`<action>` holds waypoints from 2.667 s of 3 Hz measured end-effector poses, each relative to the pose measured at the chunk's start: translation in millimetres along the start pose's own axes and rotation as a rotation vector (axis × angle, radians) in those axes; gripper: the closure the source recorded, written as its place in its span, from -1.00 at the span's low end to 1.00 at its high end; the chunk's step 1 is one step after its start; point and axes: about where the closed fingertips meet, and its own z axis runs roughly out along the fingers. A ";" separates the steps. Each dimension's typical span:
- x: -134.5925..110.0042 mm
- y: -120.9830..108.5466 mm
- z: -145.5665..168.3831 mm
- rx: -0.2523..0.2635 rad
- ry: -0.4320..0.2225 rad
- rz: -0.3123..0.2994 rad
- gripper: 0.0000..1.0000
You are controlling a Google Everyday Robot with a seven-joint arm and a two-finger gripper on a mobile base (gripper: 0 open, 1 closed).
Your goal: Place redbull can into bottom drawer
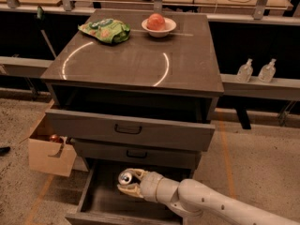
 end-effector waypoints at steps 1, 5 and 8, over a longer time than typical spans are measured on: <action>58.0 -16.3 18.7 0.029 0.006 -0.005 1.00; 132.6 -16.6 55.3 0.052 -0.035 -0.036 1.00; 223.8 -52.4 79.6 0.013 0.018 -0.007 1.00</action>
Offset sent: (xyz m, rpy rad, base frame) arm 0.0150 -0.0063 -0.0455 -0.0128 -0.0128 -0.0127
